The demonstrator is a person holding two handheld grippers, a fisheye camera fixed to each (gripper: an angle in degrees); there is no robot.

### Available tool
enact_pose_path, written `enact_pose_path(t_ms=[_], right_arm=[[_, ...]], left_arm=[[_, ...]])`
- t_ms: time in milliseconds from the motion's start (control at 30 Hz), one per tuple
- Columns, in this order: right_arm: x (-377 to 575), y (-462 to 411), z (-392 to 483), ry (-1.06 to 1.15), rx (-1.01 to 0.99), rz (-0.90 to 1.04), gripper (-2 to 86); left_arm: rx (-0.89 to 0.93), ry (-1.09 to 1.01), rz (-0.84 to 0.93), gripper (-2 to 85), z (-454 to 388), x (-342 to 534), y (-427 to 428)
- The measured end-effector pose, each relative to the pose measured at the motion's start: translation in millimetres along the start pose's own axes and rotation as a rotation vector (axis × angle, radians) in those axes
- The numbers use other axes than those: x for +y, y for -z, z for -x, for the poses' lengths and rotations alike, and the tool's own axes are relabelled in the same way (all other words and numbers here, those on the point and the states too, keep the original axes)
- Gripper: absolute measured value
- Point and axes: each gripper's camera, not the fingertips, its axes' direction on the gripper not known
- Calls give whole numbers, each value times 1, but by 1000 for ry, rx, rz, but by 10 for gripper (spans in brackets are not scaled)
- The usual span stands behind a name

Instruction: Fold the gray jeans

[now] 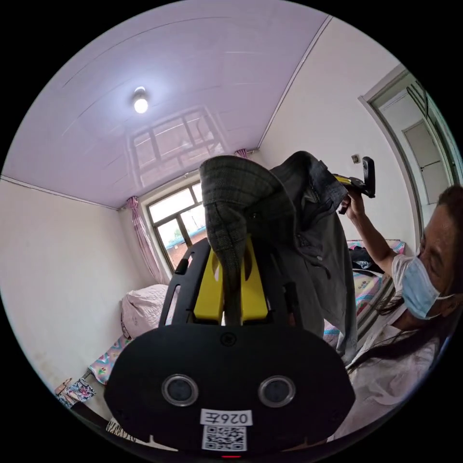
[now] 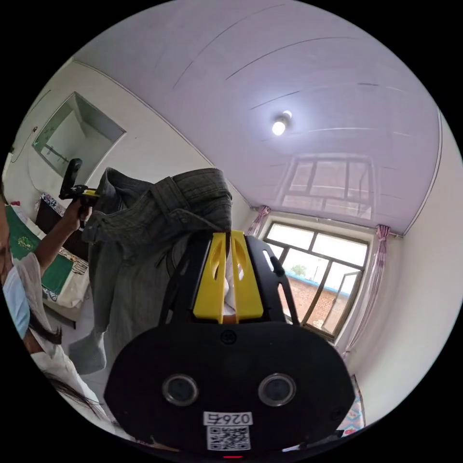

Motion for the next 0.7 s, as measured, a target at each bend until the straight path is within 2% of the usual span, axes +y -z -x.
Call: enact_pose_path(t_ms=[167,333,467,700], right_arm=[[-86,28,29,43,81,-97,-16],[-122,47,66,120,174,-144,-16],[-126,53,76,111,187,-177,-16],[-102,48,81,86,208,-191,-16]], left_arm=[[-48,-41,-97,44,-20,-17,62],[-97,-94,-164,46,-38,-29,101],[-58,-105,-187,46,-41,-30,102],[16,-86,-202,45,-37,-22,58]])
